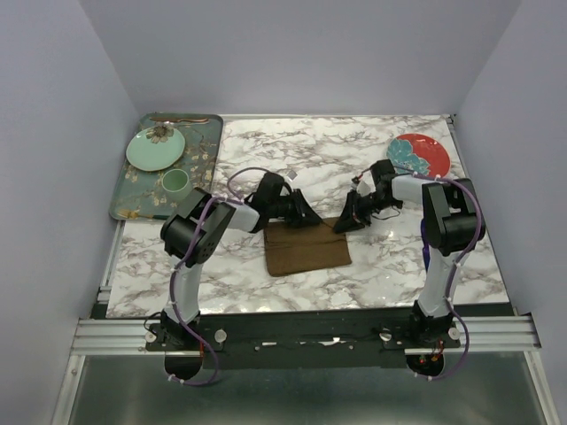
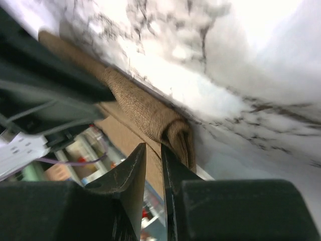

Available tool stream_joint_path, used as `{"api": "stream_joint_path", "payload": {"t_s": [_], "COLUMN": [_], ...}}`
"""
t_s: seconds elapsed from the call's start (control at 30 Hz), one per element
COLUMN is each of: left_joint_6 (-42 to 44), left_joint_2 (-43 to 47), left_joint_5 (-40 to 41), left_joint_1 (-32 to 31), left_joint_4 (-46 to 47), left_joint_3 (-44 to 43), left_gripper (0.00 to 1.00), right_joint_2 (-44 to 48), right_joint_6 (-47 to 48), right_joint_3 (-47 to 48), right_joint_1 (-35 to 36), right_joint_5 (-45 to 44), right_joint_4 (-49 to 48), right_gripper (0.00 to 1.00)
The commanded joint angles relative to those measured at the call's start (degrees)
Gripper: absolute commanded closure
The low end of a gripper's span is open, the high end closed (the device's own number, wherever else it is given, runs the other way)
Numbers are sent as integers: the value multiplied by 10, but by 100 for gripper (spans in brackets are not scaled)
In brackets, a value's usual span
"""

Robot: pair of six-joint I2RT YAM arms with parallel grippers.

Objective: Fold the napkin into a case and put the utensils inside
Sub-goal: Smooth out the 2/3-rectangle-folded napkin at the center of the board.

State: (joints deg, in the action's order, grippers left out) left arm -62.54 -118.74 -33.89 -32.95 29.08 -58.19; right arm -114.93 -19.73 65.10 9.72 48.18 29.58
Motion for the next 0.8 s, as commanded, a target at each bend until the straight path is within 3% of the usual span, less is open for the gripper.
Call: {"api": "stream_joint_path", "payload": {"t_s": [0.0,0.1,0.2,0.47,0.63,0.77], "left_joint_6": [94,165,175,190,240,277], "left_joint_2": [109,148,155,64,22,76], "left_joint_5": [-13,-42,-84,-87,-114,-187], "left_joint_1": [29,41,42,70,119,116], "left_joint_4": [-69,-130,-151,-181,-201,-192], "left_joint_3": [32,47,66,93,75,62], "left_gripper": [68,71,75,82,80,72], "right_joint_2": [-27,-30,-25,-3,11,14], "right_joint_6": [111,132,131,122,118,119], "right_joint_3": [54,71,64,4,-23,-35], "right_joint_1": [5,14,16,17,17,17], "right_joint_5": [-160,-158,-146,-141,-143,-150], "right_joint_4": [64,86,86,85,83,75], "right_gripper": [73,73,73,72,72,72]}}
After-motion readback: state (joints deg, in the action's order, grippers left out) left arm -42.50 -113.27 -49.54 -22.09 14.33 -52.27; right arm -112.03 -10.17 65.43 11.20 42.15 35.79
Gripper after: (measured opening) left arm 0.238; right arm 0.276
